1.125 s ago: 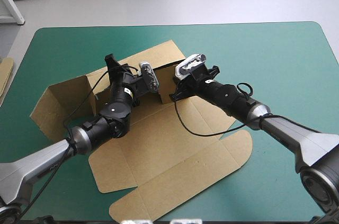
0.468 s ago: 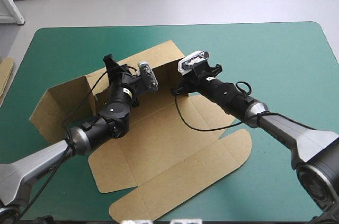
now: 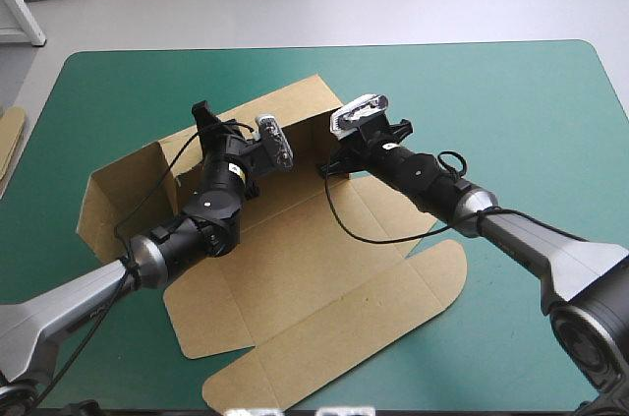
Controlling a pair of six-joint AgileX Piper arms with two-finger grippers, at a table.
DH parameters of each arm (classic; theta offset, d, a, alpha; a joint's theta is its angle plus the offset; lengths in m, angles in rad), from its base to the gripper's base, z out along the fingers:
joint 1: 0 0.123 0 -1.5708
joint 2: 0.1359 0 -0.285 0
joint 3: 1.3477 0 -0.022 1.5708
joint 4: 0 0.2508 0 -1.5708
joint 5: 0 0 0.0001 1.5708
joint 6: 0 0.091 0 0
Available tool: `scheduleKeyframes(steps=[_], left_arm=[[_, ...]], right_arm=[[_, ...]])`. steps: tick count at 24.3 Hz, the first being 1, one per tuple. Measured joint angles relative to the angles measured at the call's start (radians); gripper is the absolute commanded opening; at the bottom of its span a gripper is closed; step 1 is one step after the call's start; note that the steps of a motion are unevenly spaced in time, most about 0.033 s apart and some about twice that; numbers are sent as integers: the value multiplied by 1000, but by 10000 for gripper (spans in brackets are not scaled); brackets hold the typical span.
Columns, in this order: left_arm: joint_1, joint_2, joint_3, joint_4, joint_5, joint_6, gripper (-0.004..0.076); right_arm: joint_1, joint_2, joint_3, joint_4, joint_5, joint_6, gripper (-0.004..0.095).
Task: Fold the box
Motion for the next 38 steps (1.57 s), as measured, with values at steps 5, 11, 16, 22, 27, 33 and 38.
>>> scheduleKeyframes(steps=[5, 11, 16, 22, 27, 33, 38], left_arm=[[0, 0, 0, 0, 1, 0, 1], [-27, -10, 4, -36, -7, -11, 298], [-80, -14, 5, -96, -43, -37, 386], [-180, -30, 12, -109, -1, -38, 293], [-241, -94, 15, -136, 35, -38, -1], [-239, -183, -9, -170, 130, -38, -2], [-117, -247, -111, -342, 151, 20, -2]], right_arm=[[0, 0, 0, 3, 0, 0, -19], [0, 0, 0, 6, 0, 3, -19], [-3, 1, -1, 10, -1, 8, -19], [-3, 3, -3, 12, 1, 8, -19], [-2, 3, -7, 12, 16, 8, -19], [-14, -11, -8, 5, 72, 10, -15], [-117, -48, -8, -50, 259, 124, -12]])
